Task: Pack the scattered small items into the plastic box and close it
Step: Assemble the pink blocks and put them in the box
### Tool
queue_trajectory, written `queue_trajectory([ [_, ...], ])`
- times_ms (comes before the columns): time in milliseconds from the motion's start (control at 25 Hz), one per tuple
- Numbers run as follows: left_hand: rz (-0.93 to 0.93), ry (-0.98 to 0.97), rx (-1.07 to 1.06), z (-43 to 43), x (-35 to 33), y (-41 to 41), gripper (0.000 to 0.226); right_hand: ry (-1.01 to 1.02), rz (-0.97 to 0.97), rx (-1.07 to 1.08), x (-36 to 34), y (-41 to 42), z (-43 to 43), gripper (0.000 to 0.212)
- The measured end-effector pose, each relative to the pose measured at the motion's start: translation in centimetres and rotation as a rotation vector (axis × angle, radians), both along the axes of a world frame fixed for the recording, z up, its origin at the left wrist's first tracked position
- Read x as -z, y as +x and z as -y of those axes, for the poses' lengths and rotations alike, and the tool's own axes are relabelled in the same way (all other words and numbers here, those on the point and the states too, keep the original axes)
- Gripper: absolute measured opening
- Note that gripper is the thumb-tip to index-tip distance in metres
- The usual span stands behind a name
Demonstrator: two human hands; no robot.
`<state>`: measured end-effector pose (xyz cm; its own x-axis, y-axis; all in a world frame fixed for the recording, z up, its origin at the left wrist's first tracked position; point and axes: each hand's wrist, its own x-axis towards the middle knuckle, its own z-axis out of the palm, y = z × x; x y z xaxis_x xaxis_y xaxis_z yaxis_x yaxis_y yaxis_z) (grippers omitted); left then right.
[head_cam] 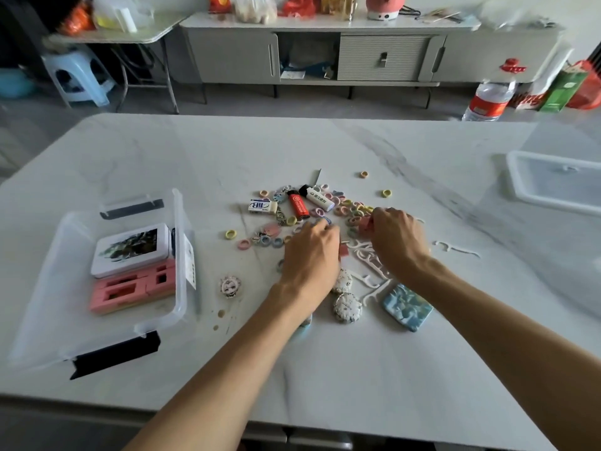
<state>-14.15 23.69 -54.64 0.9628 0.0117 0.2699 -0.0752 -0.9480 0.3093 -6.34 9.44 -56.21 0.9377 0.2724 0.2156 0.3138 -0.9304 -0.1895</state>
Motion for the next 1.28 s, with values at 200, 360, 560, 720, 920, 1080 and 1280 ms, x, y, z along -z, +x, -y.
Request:
queue_trajectory([
  [200, -0.132, -0.604, -0.163, -1.5, -2.8, -1.8, 0.013, 0.486, -0.118, 0.093, -3.2, -3.8, 0.3, 0.026],
  [360, -0.207, -1.097, -0.181, -2.0, -3.4, -4.4, 0.011, 1.096, -0.508, 0.086, -4.3, -8.6, -0.2, 0.017],
  [560, -0.266, -1.202, -0.071, -2.5, -3.6, -4.5, 0.037, 1.232, -0.555, 0.072, -4.7, -10.0, -1.0, 0.020],
  [720, -0.244, -1.290, -0.146, -2.7, -3.4, -3.9, 0.030, 1.299, -0.560, 0.056, -5.0, -9.4, -1.2, 0.024],
  [920, -0.332, -1.423, -0.104, -2.4, -3.3, -3.6, 0.020, 1.344, -0.546, 0.083, -4.9, -9.2, -1.0, 0.016],
  [1080, -0.382, -1.506, -0.110, -1.9, -3.3, -3.7, 0.008, 1.366, -0.496, 0.091, -4.7, -9.1, -0.6, 0.015],
  [1280, -0.435, -1.498, -0.050, -1.6, -3.2, -3.8, 0.012, 1.216, -0.400, -0.002, -4.5, -9.6, -1.0, 0.015],
])
